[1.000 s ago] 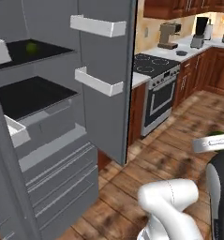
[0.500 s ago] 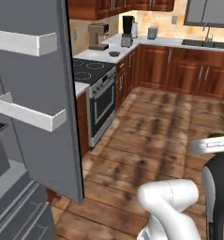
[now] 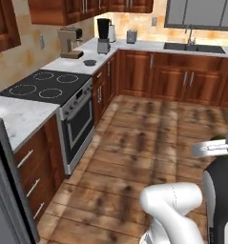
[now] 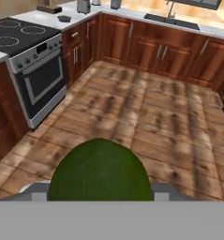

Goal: Grab the limes from the fridge, place them in the blender, close the lid, and turn on the blender to create a marinade.

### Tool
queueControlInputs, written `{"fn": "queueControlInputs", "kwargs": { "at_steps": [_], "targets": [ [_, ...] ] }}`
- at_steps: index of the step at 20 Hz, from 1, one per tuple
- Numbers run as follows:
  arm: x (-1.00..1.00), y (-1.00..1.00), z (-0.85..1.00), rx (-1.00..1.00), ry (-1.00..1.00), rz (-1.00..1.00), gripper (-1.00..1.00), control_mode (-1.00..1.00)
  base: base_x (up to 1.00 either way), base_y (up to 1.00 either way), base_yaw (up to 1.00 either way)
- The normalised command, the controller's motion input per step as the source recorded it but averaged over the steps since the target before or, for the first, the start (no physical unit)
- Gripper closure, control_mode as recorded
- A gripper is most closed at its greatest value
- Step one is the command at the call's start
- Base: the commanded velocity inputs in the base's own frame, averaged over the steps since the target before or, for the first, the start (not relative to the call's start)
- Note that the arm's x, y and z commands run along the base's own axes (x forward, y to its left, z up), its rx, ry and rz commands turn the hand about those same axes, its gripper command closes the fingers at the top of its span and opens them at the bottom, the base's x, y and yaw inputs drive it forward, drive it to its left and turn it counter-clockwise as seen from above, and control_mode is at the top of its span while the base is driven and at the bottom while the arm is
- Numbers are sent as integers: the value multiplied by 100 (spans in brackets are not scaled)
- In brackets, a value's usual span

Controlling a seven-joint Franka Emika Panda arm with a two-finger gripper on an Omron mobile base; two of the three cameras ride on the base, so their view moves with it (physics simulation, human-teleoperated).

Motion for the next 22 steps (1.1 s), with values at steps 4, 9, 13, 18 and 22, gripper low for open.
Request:
{"fn": "queueControlInputs", "kwargs": {
  "at_steps": [4,9,13,18,22],
  "targets": [
    [0,0,0,0,0,0,100,100,100,-34,-28],
    [0,0,0,0,0,0,100,100,100,-2,-6],
    [0,0,0,0,0,0,100,100,100,0,0],
    [0,0,0,0,0,0,100,100,100,-24,0],
    [0,0,0,0,0,0,100,100,100,-46,1]
  ]
}}
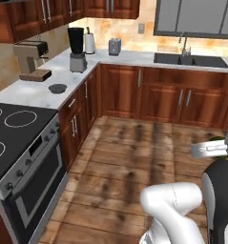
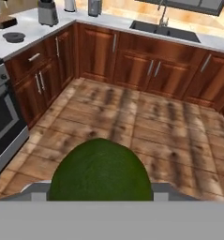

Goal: Grab the limes from the fridge, place them in the blender, close the lid, and turn on the blender to create a marinade.

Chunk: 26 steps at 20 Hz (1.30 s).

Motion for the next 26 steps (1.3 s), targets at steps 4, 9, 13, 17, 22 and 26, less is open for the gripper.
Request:
{"fn": "queueControlInputs", "kwargs": {
  "at_steps": [4,9,13,17,22,26],
  "targets": [
    [0,0,0,0,0,0,100,100,100,-41,1],
    [0,0,0,0,0,0,100,100,100,-49,2],
    [0,0,0,0,0,0,100,100,100,-44,3],
    [0,0,0,0,0,0,100,100,100,-24,1],
    [0,0,0,0,0,0,100,100,100,-8,16],
    [0,0,0,0,0,0,100,100,76,-14,83]
  ]
}}
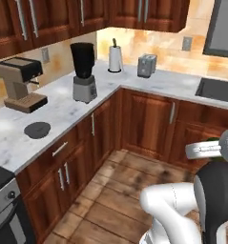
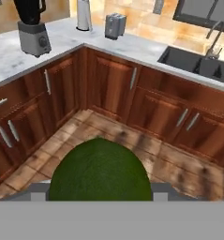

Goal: Grab the limes from the fridge, place them in the blender, close the lid, and turn on the blender to create a marinade.

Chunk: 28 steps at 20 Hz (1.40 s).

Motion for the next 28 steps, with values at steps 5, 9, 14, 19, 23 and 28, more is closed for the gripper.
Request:
{"fn": "queueControlInputs", "kwargs": {
  "at_steps": [5,9,14,19,23,28],
  "targets": [
    [0,0,0,0,0,0,100,100,70,-14,86],
    [0,0,0,0,0,0,100,100,100,-25,49],
    [0,0,0,0,0,0,100,100,100,-25,33],
    [0,0,0,0,0,0,100,100,100,-72,26],
    [0,0,0,0,0,0,100,100,98,-79,30],
    [0,0,0,0,0,0,100,100,78,-46,23]
  ]
}}
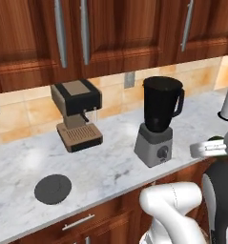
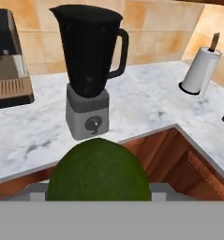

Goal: Grab the limes from the fridge, place them in the blender, close the lid, and turn on the blender to create a marinade.

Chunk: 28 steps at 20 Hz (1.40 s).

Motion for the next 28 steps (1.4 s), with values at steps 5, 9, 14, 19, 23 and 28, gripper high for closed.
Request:
{"fn": "queueControlInputs", "kwargs": {
  "at_steps": [5,9,14,19,23,28],
  "targets": [
    [0,0,0,0,0,0,100,100,28,-52,20],
    [22,-9,61,4,11,6,100,-100,2,-8,4],
    [82,11,98,-2,48,3,100,-100,0,0,0],
    [79,0,50,0,50,12,100,-100,0,0,0],
    [9,-1,-7,0,2,11,100,-100,0,0,0],
    [74,7,-5,1,-13,4,100,-100,0,0,0]
  ]
}}
